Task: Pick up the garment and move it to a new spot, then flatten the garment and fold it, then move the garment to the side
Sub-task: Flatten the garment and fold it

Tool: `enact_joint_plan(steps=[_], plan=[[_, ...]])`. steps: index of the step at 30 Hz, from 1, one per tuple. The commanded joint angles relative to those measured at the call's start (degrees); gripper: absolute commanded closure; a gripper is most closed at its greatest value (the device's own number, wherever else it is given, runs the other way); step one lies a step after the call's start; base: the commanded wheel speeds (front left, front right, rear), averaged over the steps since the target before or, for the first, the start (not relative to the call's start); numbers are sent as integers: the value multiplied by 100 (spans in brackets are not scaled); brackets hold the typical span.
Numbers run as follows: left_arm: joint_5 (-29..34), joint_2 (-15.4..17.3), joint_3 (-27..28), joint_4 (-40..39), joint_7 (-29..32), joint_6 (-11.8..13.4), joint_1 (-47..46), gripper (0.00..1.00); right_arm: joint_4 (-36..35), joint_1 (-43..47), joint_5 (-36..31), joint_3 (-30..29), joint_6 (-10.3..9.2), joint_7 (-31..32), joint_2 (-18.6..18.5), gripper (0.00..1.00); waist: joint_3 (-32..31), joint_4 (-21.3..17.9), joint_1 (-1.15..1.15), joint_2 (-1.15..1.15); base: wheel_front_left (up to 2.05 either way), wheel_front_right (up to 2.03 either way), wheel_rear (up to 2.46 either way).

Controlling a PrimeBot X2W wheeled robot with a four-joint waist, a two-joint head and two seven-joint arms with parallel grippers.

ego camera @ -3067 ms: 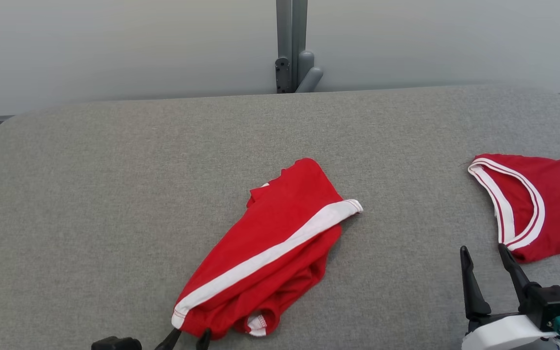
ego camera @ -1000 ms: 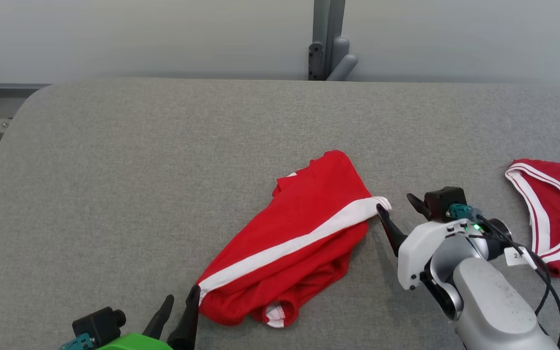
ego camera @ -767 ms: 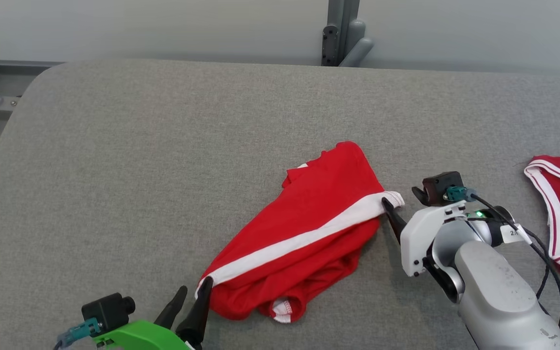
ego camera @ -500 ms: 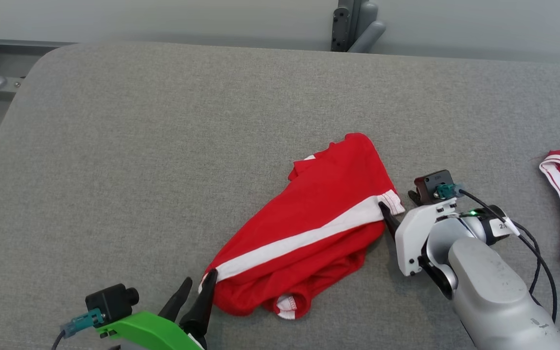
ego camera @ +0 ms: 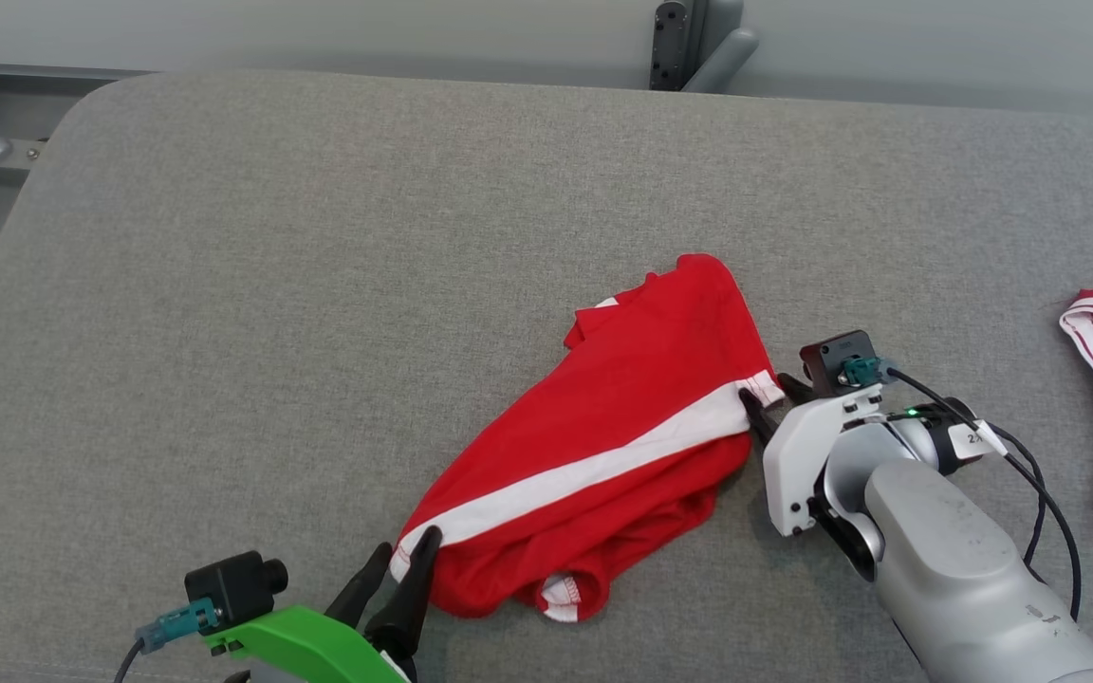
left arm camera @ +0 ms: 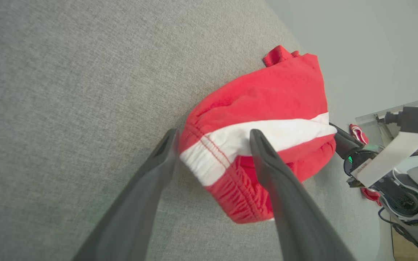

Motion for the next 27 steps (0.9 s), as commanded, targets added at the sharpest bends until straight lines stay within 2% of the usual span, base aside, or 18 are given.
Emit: enact_joint_plan(steps=[1,6,10,16,27], plan=[[-17,14,-12,1,-7,-19,-51,0,107,46,63,57,-1,16,-22,54,-11,-7,0,19,0,0,0],[-56,30,-56,-42,73,-8,50,0,221,2,183,138,-2,-32,-61,59,-38,-15,0,19,0,0,0],[-23,80,-32,-13,94,93,125,0,298,5,275,210,-3,-48,-78,63,-56,-18,0,19,0,0,0],[-161,102,47,-16,147,142,223,0,385,1,415,312,-6,-69,-117,100,-50,-24,0,19,0,0,0],[-792,50,26,-159,360,141,338,0,455,-17,609,448,-7,-133,-207,100,-71,-20,0,19,0,0,0]])
